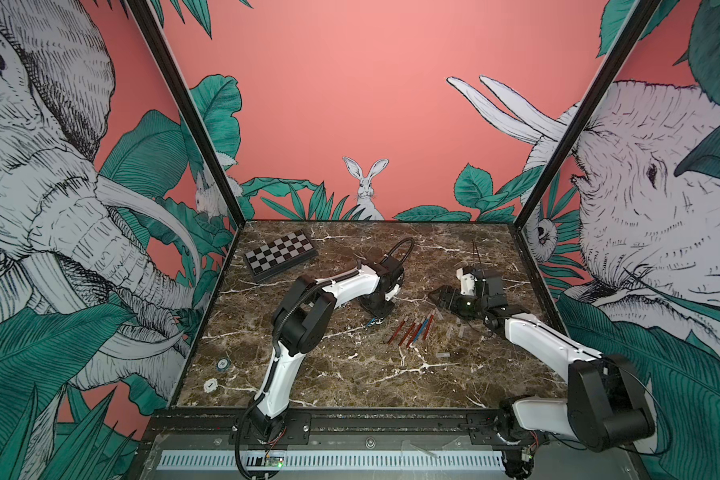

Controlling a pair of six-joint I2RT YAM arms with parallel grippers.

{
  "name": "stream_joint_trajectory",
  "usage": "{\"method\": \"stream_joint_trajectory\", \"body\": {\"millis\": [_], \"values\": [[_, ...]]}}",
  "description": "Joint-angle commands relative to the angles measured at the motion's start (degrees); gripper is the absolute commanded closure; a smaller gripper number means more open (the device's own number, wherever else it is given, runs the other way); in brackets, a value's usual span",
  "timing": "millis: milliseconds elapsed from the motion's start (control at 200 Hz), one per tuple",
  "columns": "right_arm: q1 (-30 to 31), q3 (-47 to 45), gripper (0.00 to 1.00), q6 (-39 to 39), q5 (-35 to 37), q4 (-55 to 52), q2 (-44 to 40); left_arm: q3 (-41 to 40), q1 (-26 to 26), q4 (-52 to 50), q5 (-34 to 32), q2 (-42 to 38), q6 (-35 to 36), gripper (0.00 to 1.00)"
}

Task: Remove protective caps from carving knives
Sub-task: Pick up the carving knife from the center of the board.

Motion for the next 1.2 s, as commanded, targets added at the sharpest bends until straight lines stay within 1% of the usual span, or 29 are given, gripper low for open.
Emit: {"method": "stream_joint_trajectory", "body": {"millis": [0, 210, 345, 545, 775, 875, 1010, 1195], "values": [[-0.2, 1.2, 0.18, 0.2, -0.5, 2.0, 0.1, -0.3, -0.1, -1.1, 1.4, 1.1, 0.4, 0.88], [-0.3, 1.3, 0.18, 1.0, -1.0, 3.2, 0.7, -0.1, -0.1, -1.2, 1.6, -0.2, 0.3, 0.92], [-0.2, 1.4, 0.19, 1.2, -0.6, 3.1, 0.5, 0.0, -0.1, -1.4, 2.2, -2.2, 0.3, 0.97], [0.4, 1.8, 0.19, 1.9, -0.6, 4.1, 1.2, 0.5, -0.1, -1.2, 5.2, -5.5, -0.4, 0.98], [2.5, 1.9, 0.19, 3.6, -0.7, 6.9, 3.8, 0.1, 0.4, 1.4, 11.1, -8.8, -2.1, 0.98], [4.2, 2.2, 0.24, 4.8, -1.0, 9.2, 5.5, -0.3, 0.4, 2.8, 14.2, -9.6, -3.1, 0.98], [6.6, 3.4, 0.26, 6.1, -1.1, 11.9, 8.6, -0.9, 0.6, 4.8, 18.2, -10.1, -4.8, 0.98], [8.4, 5.9, 0.33, 7.3, -1.5, 13.9, 11.2, -2.4, 0.6, 6.9, 20.3, -10.2, -6.4, 0.98]]}}
